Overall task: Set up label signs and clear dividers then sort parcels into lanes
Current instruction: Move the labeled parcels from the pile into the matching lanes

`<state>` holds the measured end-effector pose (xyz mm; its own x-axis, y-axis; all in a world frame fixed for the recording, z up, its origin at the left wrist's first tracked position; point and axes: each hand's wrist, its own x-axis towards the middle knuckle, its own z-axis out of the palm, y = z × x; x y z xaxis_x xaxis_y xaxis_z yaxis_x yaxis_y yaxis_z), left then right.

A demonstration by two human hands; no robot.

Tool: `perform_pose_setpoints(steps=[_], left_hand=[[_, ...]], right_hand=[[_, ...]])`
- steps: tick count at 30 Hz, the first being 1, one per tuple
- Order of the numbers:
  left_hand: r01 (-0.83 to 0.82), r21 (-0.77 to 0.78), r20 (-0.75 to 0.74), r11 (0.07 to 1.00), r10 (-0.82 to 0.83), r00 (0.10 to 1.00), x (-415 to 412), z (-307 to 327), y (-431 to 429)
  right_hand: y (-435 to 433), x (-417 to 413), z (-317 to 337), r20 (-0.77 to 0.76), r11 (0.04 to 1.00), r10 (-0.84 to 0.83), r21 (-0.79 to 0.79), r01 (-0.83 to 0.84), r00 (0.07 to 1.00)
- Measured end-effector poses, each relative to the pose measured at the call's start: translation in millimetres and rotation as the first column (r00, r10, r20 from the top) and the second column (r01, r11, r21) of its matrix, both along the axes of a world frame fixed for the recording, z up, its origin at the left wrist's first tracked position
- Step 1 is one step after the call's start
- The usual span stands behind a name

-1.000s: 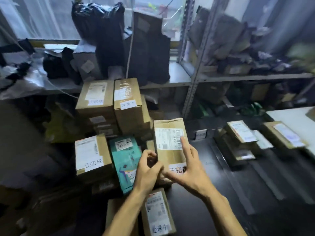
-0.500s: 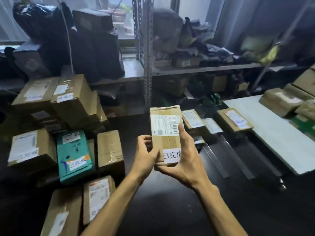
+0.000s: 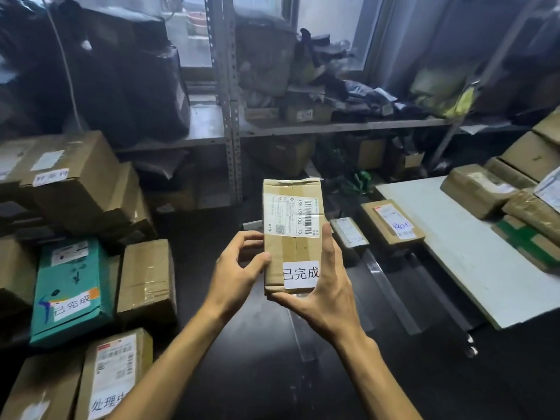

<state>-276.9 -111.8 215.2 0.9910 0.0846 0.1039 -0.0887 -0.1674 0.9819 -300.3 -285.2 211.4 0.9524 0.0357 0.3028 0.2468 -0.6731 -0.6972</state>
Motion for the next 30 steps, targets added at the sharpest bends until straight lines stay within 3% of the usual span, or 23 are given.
perform_pose_setpoints(steps=[6, 12, 17, 22, 25, 30], left_hand=[[-0.017, -0.016, -0.045, 1.0, 0.016, 0.999, 37, -7, -22], [0.045, 0.093, -0.097, 0.995, -0.036, 0.995, 76, -7, -51], [0.101, 0.162, -0.152, 0.982, -0.076, 0.986, 99, -6, -91], [0.172, 0.153, -0.188, 0.973, -0.142, 0.972, 131, -18, -140], [0.168, 0.426, -0.159, 0.889, -0.109, 0.981, 154, -32, -177], [0.205, 0.744, -0.106, 0.636, -0.191, 0.976, 196, -60, -229]], right_hand=[[-15, 37, -2, -0.072, 0.99, 0.005, -0.142, -0.015, 0.997], [-23, 72, -3, -0.174, 0.936, -0.2, -0.325, 0.136, 0.964], [-50, 101, 2, -0.275, 0.913, -0.271, -0.378, 0.155, 0.922], [-101, 140, -3, -0.237, 0.887, -0.261, -0.442, 0.135, 0.936], [-143, 169, -14, -0.203, 0.877, -0.227, -0.467, 0.11, 0.952], [-199, 220, -46, -0.229, 0.852, -0.152, -0.523, 0.011, 0.961]])
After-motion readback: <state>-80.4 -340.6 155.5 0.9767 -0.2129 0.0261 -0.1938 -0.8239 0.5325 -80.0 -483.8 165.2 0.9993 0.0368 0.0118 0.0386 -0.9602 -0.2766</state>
